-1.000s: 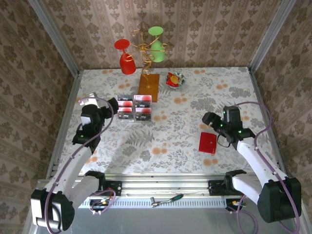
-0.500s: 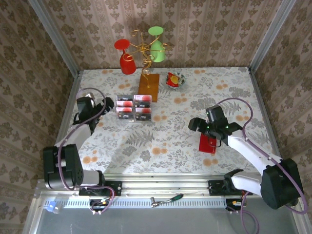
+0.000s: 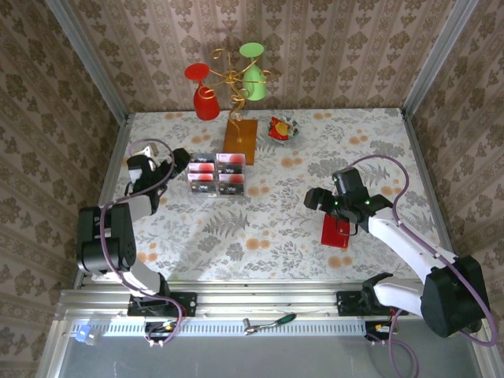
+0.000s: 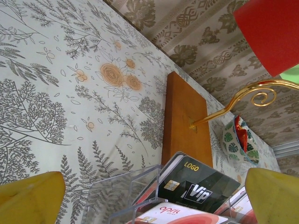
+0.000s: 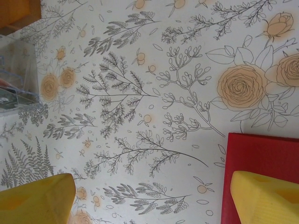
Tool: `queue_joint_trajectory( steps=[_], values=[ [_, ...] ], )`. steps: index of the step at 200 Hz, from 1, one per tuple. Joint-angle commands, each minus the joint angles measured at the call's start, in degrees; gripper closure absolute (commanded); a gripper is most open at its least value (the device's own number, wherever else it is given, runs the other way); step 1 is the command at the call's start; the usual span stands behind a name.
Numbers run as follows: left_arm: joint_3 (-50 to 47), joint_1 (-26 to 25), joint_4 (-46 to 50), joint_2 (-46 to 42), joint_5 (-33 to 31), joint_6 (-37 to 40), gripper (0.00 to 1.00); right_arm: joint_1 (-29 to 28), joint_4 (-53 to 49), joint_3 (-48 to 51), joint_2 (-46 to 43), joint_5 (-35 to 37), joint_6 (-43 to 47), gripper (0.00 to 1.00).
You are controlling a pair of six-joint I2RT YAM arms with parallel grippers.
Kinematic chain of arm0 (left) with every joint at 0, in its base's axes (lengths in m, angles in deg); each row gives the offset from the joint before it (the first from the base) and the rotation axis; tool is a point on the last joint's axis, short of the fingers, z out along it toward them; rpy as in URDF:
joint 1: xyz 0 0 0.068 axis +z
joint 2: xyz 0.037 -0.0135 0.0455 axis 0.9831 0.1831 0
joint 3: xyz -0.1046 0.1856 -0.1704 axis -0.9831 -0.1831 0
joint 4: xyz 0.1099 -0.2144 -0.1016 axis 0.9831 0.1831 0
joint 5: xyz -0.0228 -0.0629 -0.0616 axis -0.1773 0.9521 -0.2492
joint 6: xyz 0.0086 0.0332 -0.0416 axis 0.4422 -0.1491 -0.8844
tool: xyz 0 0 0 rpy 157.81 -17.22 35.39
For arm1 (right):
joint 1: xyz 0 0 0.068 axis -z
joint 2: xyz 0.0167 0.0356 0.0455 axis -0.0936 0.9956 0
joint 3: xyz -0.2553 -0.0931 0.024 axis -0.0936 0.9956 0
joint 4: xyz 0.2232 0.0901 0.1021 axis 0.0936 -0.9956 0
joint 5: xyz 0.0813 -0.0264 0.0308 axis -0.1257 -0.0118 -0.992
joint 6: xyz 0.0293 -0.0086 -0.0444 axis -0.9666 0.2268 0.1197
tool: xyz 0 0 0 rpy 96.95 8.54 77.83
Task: Put the credit cards into the card holder
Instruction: Move the storage box to the center of the table.
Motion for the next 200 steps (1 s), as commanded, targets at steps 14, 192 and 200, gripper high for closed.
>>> queue_joint_trajectory(
  steps=[14,192,200],
  values=[
    [-1.05,-2.42,-5.16,1.94,1.16,-1.16,0.00,-0.43,-2.37,-2.10,0.36,0.41,0.79,0.12],
    [-3.51,-19.95,-13.79,5.78,-9.53,-2.90,0.00,-0.56,-0.73,-5.29,5.13,-4.13,3.19,0.12],
    [-2.90,-21.40,-14.13,6.40,-10.45,-3.25,0.00,-0.66,-0.61,-5.52,5.56,-4.26,3.26,0.12]
  ],
)
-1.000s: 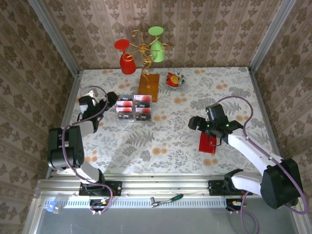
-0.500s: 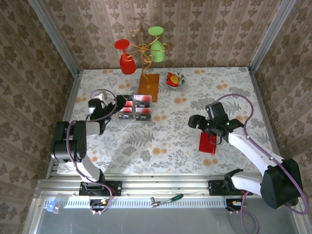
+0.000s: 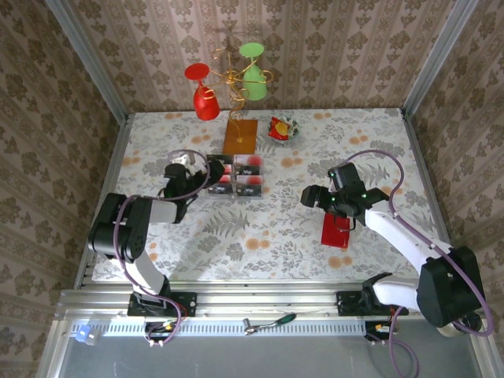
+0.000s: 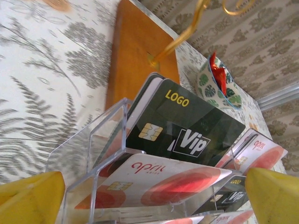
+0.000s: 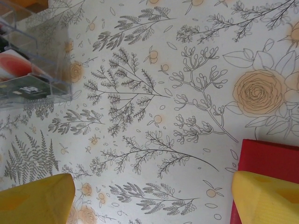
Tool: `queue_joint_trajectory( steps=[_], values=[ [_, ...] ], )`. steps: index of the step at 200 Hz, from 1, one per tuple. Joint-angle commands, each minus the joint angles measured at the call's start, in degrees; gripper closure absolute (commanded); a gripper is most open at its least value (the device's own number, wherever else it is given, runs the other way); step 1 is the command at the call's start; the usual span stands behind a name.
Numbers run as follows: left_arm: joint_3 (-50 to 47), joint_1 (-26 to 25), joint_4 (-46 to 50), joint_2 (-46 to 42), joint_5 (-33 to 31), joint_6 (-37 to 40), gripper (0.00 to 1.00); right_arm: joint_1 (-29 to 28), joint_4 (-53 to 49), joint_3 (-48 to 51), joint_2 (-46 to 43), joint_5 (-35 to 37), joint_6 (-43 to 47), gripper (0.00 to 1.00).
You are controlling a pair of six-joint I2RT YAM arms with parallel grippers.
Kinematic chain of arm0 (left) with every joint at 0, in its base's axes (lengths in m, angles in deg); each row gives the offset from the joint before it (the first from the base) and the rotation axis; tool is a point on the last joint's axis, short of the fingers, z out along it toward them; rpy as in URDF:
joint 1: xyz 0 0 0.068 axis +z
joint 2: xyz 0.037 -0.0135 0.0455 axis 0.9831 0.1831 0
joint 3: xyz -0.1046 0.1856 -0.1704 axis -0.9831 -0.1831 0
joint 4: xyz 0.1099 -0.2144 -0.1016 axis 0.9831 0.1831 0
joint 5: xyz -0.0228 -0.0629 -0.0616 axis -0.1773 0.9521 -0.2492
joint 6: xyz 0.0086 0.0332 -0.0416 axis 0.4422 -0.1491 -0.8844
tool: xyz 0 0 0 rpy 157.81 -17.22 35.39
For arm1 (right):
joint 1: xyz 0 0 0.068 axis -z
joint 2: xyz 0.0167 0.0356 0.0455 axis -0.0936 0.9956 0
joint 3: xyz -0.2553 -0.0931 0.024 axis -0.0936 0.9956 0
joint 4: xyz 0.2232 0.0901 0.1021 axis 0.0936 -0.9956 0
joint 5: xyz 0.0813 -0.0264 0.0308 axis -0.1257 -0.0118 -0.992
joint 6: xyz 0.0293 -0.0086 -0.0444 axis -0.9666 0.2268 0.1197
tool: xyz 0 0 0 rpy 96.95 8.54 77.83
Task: Put the credit cards into the card holder
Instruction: Move the storage box to the center of the table.
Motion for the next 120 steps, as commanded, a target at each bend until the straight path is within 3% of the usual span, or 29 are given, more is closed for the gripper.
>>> queue_joint_trajectory(
  steps=[1,75,120],
  values=[
    [1.60,-3.73,-3.17,0.64,-3.53,-1.35,0.00,-0.58,0.51,-2.19,1.56,-1.92,1.06,0.12],
    [9.25,-17.57,-11.32,11.91,-12.63,-6.06,0.00,-2.50,5.96,-4.06,8.69,-4.72,-0.85,0.14],
    [12.36,-21.48,-10.74,14.21,-14.46,-6.15,0.00,-4.28,10.80,-4.88,16.64,-5.92,-3.21,0.16]
  ],
)
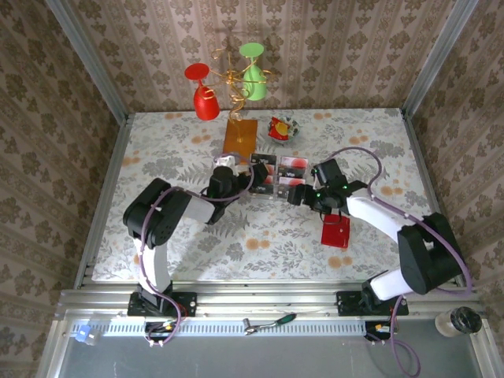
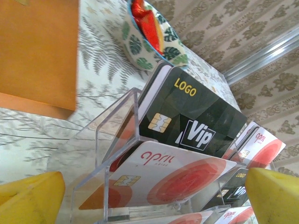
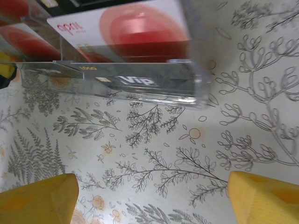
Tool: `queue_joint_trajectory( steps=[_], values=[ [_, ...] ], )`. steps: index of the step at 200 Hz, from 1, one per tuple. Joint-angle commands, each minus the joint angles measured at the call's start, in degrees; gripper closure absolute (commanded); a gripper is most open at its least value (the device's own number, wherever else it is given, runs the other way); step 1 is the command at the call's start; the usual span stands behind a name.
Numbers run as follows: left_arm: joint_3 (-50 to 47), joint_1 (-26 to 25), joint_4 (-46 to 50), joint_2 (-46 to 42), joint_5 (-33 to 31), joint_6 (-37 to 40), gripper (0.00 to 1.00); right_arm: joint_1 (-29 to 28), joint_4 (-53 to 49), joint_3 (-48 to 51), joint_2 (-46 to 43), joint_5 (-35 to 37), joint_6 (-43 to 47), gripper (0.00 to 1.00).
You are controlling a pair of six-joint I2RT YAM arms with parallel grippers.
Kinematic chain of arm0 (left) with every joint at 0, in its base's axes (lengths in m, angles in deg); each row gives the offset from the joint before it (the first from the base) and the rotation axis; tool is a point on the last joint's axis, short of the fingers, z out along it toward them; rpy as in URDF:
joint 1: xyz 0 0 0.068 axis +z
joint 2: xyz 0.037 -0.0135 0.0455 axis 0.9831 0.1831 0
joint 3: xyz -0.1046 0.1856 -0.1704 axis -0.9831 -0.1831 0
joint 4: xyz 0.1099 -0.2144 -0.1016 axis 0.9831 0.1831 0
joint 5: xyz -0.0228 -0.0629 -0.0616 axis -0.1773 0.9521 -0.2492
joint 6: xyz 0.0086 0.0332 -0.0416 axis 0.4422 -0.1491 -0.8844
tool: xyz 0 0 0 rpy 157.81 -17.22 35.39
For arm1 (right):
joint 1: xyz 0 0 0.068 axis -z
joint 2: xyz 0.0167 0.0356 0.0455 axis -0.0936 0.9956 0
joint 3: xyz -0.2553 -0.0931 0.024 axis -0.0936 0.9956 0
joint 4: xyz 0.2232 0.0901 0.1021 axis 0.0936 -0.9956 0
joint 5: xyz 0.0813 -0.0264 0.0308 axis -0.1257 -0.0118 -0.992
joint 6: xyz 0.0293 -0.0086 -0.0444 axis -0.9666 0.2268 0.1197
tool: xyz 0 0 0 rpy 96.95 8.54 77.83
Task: Put the credit cards into the card holder
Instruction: Move the storage box to the center of the table.
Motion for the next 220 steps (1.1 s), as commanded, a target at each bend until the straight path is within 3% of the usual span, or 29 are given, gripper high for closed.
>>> queue_joint_trajectory(
  steps=[1,148,192,220],
  values=[
    [1.74,-1.04,-1.90,0.44,-1.99,-1.30,0.00,-0.88,3.33,-1.45,3.06,-1.65,-2.02,0.16],
    [7.18,-1.07,1.73,4.24,0.10,-0.68,0.00,1.88,5.26,-11.85,16.07,1.78,-3.20,0.15],
    [4.53,0.66,1.78,1.33,1.07,0.23,0.00,1.74,4.56,-7.80,8.51,-2.24,-1.97,0.17],
    [0.18,2.43,0.31,-2.53,1.42,0.90,0.00,1.76,1.25,-2.64,-0.56,-0.09,-1.79,0.17]
  ],
)
